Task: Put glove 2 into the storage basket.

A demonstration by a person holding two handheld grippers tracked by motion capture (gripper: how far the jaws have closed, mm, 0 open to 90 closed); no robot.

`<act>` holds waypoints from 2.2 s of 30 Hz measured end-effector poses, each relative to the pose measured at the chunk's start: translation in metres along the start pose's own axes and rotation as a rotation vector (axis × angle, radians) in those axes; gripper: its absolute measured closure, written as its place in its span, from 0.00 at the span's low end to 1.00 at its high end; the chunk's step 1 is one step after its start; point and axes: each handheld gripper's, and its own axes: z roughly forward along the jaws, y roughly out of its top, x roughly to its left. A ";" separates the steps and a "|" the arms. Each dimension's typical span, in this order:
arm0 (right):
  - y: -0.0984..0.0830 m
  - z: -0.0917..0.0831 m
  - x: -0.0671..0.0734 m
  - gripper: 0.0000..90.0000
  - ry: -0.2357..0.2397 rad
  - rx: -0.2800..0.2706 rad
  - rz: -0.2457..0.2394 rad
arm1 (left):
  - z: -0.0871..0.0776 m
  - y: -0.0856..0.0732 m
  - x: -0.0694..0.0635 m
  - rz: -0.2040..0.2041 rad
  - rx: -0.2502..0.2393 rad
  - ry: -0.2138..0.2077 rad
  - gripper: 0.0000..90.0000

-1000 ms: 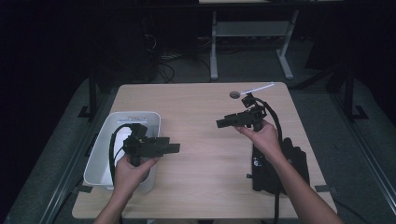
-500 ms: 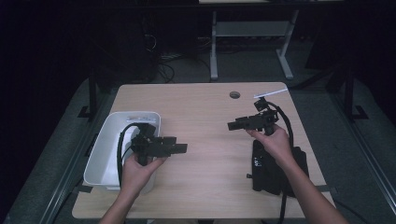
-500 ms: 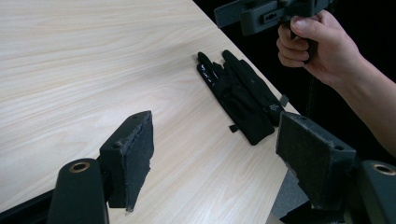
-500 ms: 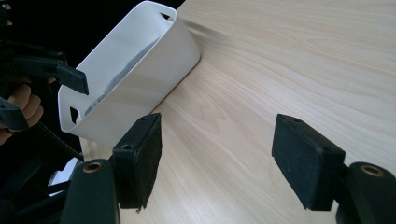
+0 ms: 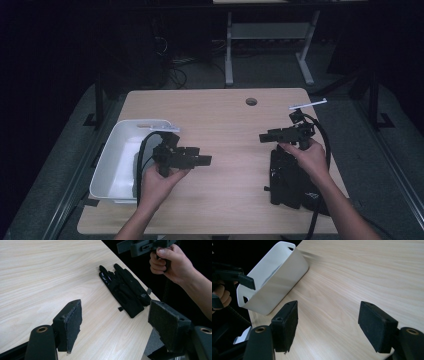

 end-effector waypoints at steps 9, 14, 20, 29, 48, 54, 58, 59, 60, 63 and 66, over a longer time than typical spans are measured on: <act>-0.020 -0.021 -0.016 0.35 -0.037 -0.010 0.032 | 0.014 0.002 -0.006 0.016 0.011 -0.012 0.29; -0.032 -0.029 -0.022 0.35 -0.045 -0.018 0.053 | 0.024 0.001 -0.009 0.019 0.022 -0.020 0.29; -0.044 -0.035 -0.029 0.34 -0.064 -0.015 0.061 | 0.038 0.000 -0.014 0.032 0.034 -0.028 0.29; -0.073 -0.047 -0.045 0.34 -0.099 -0.018 0.097 | 0.058 -0.004 -0.022 0.047 0.046 -0.046 0.29; -0.118 -0.070 -0.064 0.34 -0.192 0.002 0.090 | 0.090 -0.010 -0.035 0.073 0.074 -0.067 0.29; -0.130 -0.077 -0.068 0.35 -0.240 0.016 0.074 | 0.098 -0.013 -0.038 0.074 0.080 -0.079 0.29; -0.138 -0.080 -0.072 0.36 -0.274 0.033 0.071 | 0.104 -0.016 -0.039 0.074 0.088 -0.081 0.28; -0.139 -0.080 -0.072 0.36 -0.283 0.036 0.068 | 0.105 -0.016 -0.039 0.081 0.090 -0.081 0.28; -0.141 -0.080 -0.073 0.37 -0.294 0.039 0.062 | 0.105 -0.017 -0.039 0.076 0.091 -0.083 0.28; -0.145 -0.077 -0.073 0.38 -0.329 0.070 0.036 | 0.107 -0.017 -0.039 0.078 0.090 -0.086 0.28; -0.149 -0.072 -0.072 0.41 -0.376 0.105 -0.007 | 0.108 -0.018 -0.040 0.074 0.088 -0.084 0.28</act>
